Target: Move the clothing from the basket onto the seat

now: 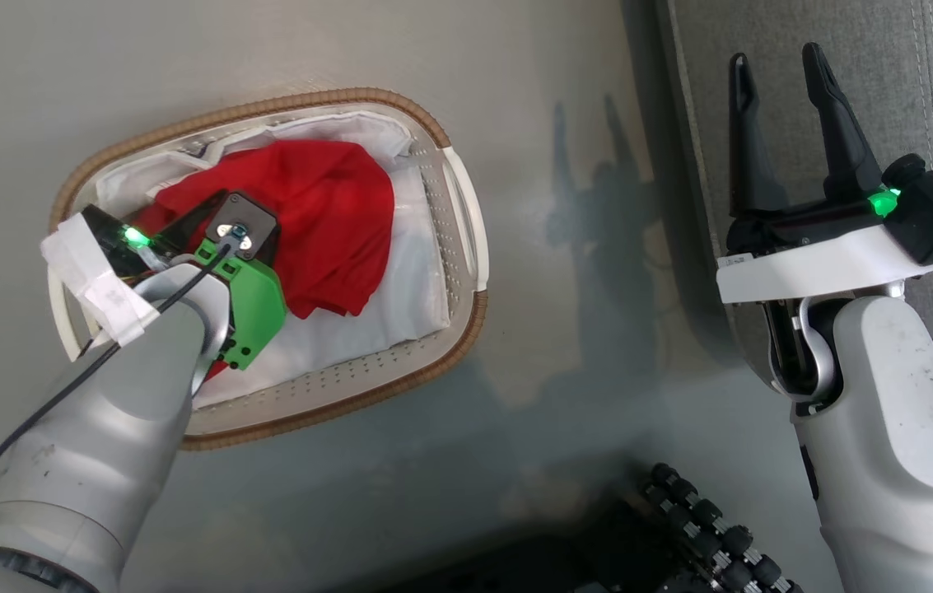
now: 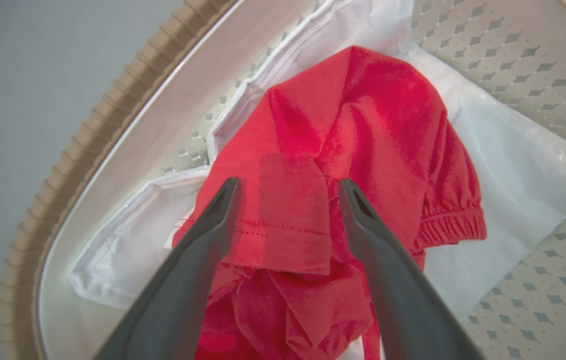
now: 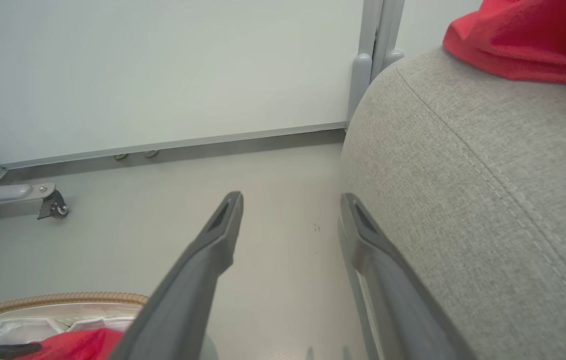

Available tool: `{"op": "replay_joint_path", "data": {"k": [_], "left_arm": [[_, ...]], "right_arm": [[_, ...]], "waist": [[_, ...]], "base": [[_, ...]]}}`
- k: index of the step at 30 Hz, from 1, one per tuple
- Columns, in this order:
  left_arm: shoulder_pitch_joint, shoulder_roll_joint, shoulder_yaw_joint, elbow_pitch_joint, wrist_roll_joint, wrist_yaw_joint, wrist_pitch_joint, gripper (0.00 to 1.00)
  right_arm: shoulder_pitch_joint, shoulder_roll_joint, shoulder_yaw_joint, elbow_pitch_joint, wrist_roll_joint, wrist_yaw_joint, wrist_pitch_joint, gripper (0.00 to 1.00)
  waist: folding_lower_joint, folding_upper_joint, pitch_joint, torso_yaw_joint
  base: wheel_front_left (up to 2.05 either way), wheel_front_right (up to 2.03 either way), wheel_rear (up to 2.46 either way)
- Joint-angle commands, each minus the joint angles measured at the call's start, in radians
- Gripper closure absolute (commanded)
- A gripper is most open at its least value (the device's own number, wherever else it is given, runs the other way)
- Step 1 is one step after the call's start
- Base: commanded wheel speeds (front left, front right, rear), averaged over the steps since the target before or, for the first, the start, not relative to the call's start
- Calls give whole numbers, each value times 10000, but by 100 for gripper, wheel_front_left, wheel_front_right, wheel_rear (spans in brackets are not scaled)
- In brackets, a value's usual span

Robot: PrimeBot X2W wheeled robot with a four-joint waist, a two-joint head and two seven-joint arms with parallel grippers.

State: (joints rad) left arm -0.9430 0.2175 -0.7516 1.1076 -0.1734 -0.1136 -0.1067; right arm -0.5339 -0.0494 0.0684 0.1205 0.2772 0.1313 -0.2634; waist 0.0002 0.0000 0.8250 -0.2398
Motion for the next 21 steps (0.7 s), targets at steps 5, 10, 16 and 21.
{"op": "replay_joint_path", "data": {"k": [5,10,16,21], "left_arm": [[-514,266,-115,511,188,326,58,0],[-643,193,-207,854,208,532,147,0],[-727,87,-378,1202,290,826,466,26],[-738,130,-551,1394,363,1080,647,100]], "right_arm": [[-241,-21,108,-57,214,-10,-20,0],[-282,-21,188,-23,329,-10,-20,0],[-314,-23,278,31,416,-10,-20,0],[-363,-23,298,56,409,-10,-20,0]], "waist": [[-2,0,643,-531],[-2,0,707,-571],[-2,0,724,-595],[-2,0,714,-590]], "base": [[0,0,0],[0,0,0],[0,0,0],[0,0,0]]}}
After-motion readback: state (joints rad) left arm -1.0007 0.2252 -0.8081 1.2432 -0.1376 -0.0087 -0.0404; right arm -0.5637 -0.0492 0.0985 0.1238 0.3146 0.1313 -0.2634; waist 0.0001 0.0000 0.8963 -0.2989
